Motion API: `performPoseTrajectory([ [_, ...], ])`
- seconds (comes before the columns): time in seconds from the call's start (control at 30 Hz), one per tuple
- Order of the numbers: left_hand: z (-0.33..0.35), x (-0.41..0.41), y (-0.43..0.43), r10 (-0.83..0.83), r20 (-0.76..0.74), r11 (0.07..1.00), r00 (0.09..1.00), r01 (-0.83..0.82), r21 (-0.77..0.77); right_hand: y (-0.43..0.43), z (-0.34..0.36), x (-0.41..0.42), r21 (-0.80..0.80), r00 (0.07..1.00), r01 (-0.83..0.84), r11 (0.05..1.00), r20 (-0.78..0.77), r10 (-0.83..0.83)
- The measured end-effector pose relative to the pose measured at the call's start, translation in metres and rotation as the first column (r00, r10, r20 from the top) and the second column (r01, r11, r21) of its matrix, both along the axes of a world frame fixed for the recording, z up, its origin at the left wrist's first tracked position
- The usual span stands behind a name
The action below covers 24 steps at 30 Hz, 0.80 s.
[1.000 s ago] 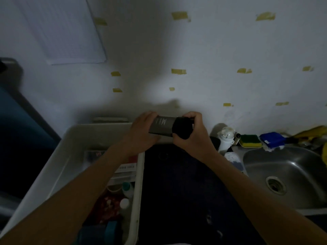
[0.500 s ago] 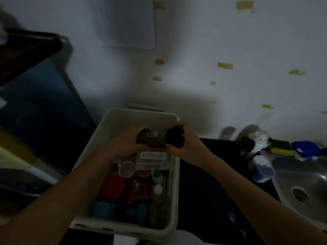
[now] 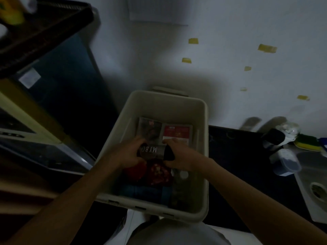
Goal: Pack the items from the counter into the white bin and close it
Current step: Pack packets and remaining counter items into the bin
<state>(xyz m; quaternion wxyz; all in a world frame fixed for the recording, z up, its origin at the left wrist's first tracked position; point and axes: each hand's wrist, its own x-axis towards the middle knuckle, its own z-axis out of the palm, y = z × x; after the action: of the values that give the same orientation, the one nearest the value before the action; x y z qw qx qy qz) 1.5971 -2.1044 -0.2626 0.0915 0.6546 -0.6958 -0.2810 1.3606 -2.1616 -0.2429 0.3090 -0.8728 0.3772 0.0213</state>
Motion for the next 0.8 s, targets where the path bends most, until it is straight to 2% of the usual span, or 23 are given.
performPoseTrajectory([
  [0.13, -0.016, 0.007, 0.009, -0.02, 0.052, 1.0, 0.998, 0.02, -0.004, 0.01, -0.013, 0.013, -0.021, 0.996, -0.003, 1.0, -0.093, 0.001],
  [0.27, -0.022, 0.006, 0.017, -0.063, -0.055, 0.995, 0.996, 0.059, -0.077, 0.022, -0.021, 0.024, -0.083, 0.996, -0.03, 0.996, -0.082, 0.023],
  [0.33, -0.025, 0.005, 0.018, -0.078, -0.069, 0.996, 0.995, 0.075, -0.044, 0.027, -0.025, 0.031, -0.125, 0.99, -0.042, 0.991, -0.136, 0.025],
  [0.43, -0.033, 0.006, 0.017, -0.071, 0.009, 0.996, 0.997, 0.07, 0.06, 0.032, -0.037, 0.038, -0.12, 0.964, -0.056, 0.991, -0.264, 0.022],
  [0.63, -0.05, 0.005, 0.016, -0.155, 0.113, 0.974, 0.981, 0.133, 0.181, 0.041, -0.067, 0.047, -0.139, 0.935, -0.022, 0.99, -0.353, -0.028],
  [0.8, -0.057, 0.008, 0.015, -0.169, 0.091, 0.967, 0.981, 0.148, 0.206, 0.048, -0.077, 0.049, -0.148, 0.949, -0.006, 0.989, -0.312, -0.041],
])
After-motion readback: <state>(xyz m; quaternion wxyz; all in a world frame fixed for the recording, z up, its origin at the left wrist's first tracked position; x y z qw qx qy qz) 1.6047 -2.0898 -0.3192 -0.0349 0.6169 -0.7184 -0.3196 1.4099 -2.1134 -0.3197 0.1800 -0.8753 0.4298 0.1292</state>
